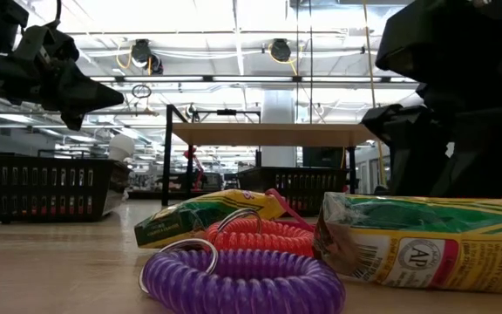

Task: Pick & Place Office Desk Supplies
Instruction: Put the blue spring rubberband into the right black bin

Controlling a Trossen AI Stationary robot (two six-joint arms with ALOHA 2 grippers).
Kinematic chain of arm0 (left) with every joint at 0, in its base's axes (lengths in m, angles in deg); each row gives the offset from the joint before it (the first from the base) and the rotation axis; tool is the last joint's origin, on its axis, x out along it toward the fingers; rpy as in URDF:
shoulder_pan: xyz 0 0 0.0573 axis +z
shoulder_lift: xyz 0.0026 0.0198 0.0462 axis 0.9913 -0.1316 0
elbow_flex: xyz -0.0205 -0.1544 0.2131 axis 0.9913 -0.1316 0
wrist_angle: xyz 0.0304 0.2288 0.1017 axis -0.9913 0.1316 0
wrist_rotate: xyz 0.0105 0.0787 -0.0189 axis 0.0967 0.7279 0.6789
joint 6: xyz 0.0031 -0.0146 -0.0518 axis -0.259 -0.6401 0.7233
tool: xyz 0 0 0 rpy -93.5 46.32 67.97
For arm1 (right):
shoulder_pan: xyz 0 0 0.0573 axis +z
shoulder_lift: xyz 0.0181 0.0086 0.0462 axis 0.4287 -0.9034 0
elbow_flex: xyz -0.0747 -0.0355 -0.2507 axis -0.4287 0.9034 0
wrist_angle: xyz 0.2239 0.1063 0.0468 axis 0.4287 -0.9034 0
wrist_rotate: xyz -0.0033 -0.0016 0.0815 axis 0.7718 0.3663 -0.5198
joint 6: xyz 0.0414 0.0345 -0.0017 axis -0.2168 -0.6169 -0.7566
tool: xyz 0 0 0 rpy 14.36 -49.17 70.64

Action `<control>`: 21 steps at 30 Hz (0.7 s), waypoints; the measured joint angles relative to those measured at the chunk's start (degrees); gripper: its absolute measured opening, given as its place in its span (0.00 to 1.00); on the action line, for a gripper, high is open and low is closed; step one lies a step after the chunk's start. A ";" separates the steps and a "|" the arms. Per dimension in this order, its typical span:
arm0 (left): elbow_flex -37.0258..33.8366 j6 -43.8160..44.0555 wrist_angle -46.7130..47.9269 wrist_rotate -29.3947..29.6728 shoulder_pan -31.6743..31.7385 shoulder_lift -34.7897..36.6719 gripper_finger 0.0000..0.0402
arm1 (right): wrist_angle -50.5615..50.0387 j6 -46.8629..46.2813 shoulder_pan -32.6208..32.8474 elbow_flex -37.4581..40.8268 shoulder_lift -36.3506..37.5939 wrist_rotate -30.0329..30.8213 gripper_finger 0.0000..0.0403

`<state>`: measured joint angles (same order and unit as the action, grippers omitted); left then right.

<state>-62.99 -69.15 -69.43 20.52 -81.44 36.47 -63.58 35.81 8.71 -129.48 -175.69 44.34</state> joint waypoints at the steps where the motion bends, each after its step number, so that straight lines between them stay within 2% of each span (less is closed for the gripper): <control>1: 0.00 -0.06 -0.02 0.00 0.00 0.02 0.05 | 0.09 0.01 -0.06 0.00 0.02 -0.47 0.27; 17: 0.00 -0.34 -0.06 0.01 0.00 0.01 0.05 | -0.07 -2.31 -2.37 0.87 0.19 -7.43 0.11; 21: 0.00 -0.53 -0.09 0.09 0.00 0.01 0.05 | 1.15 -3.54 -2.54 1.92 0.27 -7.28 0.06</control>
<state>-62.99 -69.68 -69.51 20.61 -81.44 36.48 -62.44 32.27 6.16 -127.56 -175.41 37.05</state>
